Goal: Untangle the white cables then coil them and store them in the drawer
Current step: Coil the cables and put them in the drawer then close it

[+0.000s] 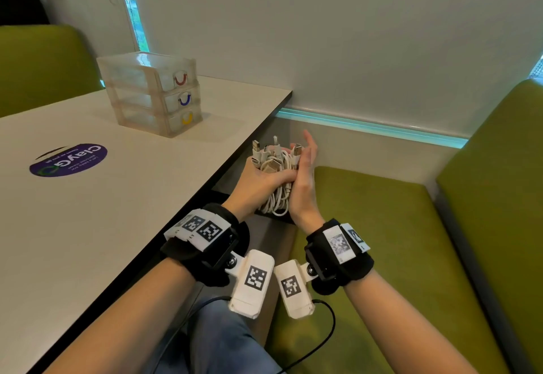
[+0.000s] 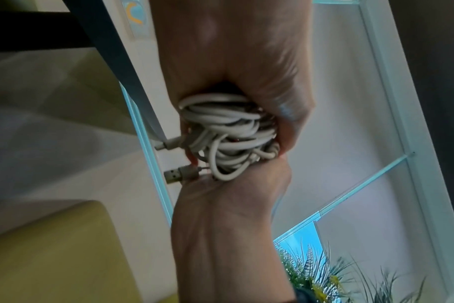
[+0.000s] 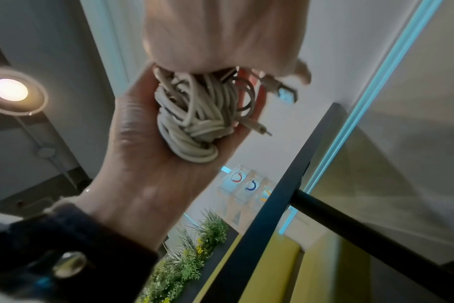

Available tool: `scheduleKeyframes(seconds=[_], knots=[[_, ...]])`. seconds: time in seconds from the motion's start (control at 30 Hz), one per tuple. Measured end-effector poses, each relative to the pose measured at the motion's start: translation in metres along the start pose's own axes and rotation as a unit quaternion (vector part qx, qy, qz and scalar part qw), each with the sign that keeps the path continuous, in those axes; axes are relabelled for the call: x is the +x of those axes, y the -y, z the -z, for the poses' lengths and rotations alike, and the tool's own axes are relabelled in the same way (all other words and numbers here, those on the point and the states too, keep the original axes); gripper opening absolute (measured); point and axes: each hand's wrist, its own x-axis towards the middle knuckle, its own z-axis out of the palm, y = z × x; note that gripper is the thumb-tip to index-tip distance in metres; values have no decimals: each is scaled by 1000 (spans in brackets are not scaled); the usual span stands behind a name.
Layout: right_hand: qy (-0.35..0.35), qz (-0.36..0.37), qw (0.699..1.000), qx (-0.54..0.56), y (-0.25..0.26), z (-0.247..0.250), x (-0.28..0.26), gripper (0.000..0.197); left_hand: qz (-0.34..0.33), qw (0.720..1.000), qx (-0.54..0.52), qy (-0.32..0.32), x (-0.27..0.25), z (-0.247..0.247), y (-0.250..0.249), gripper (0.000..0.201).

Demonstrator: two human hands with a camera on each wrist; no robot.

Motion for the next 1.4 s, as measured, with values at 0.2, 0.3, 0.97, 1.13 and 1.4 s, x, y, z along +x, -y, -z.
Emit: scheduleKeyframes(seconds=[0.2, 0.3, 0.97, 1.13, 1.4], knots=[[-78, -19, 996, 48, 10, -5, 4, 60, 14, 1000, -6, 11, 3, -2, -7, 22], [-64, -83, 984, 147, 12, -5, 9, 52, -2, 998, 40, -38, 8, -7, -6, 17], [235, -33, 969, -75, 13, 9, 4, 53, -49, 994, 13, -96, 9, 16, -6, 38], [232, 22, 971, -61, 16, 0, 8, 44, -80, 990, 44, -104, 13, 20, -13, 34], [327, -50, 939, -96, 17, -25, 47, 50, -61, 972, 118, -192, 45, 46, -26, 24]])
